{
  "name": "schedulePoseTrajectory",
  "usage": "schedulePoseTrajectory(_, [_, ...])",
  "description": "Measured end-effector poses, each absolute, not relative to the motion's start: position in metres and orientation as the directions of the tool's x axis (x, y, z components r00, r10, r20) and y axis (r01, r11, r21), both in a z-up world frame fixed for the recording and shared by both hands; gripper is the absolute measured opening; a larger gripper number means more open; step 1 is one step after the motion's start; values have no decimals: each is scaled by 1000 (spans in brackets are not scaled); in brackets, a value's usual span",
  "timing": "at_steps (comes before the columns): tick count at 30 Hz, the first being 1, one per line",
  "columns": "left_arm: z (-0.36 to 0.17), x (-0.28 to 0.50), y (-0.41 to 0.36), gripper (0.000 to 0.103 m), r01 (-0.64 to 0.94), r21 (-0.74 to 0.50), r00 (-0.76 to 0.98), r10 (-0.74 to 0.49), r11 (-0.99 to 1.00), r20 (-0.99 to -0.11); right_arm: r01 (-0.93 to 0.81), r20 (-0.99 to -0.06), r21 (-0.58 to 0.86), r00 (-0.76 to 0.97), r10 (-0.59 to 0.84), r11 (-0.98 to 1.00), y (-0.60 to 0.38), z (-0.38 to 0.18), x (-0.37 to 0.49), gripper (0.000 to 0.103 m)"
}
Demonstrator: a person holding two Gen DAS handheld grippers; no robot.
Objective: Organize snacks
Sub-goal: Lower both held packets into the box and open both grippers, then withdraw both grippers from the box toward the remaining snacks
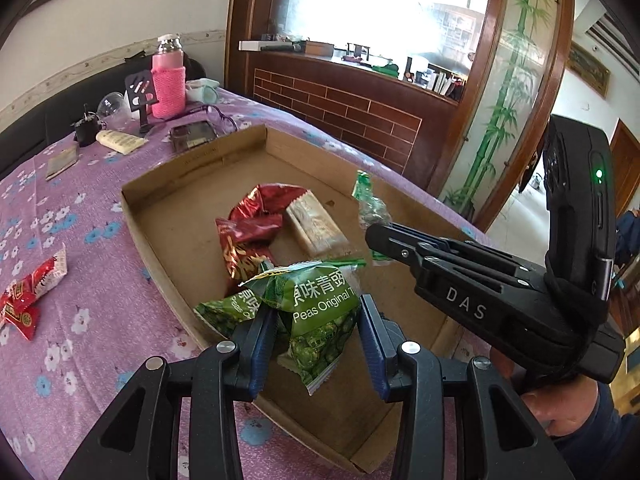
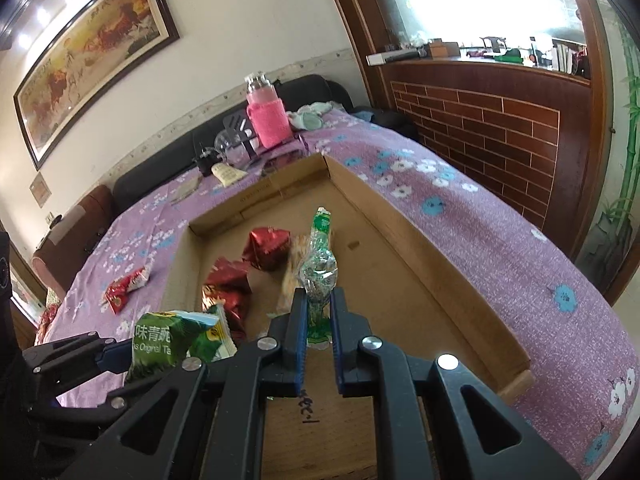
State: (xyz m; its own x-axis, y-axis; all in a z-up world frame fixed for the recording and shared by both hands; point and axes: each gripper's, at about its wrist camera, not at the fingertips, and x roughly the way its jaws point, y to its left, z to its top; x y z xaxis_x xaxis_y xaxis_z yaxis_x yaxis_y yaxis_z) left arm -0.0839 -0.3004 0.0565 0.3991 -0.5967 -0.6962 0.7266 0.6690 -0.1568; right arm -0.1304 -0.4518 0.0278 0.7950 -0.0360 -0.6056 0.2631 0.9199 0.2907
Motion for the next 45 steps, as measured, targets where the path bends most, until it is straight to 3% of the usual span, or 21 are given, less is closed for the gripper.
schedulePoseTrajectory(10, [53,-86,-304,43,736,-163,379,-600,657,-705,271,-618,285,785,-40,920,-450,26,-132,12])
schedulePoseTrajectory(17, [62,-90,-298,55,745,-176,382,-628,643,-678,279,-602,292,797,-51,915,-452,33,-136,12])
schedulePoseTrajectory(31, [80,-75,-262,55,697,-215,427,-636,684,-642,236,-586,275,810,-32,932,-429,50,-131,12])
schedulePoseTrajectory(45, [101,-50,-186,58,580,-265,538,-606,771,-586,83,-571,233,818,67,969,-363,80,-107,19])
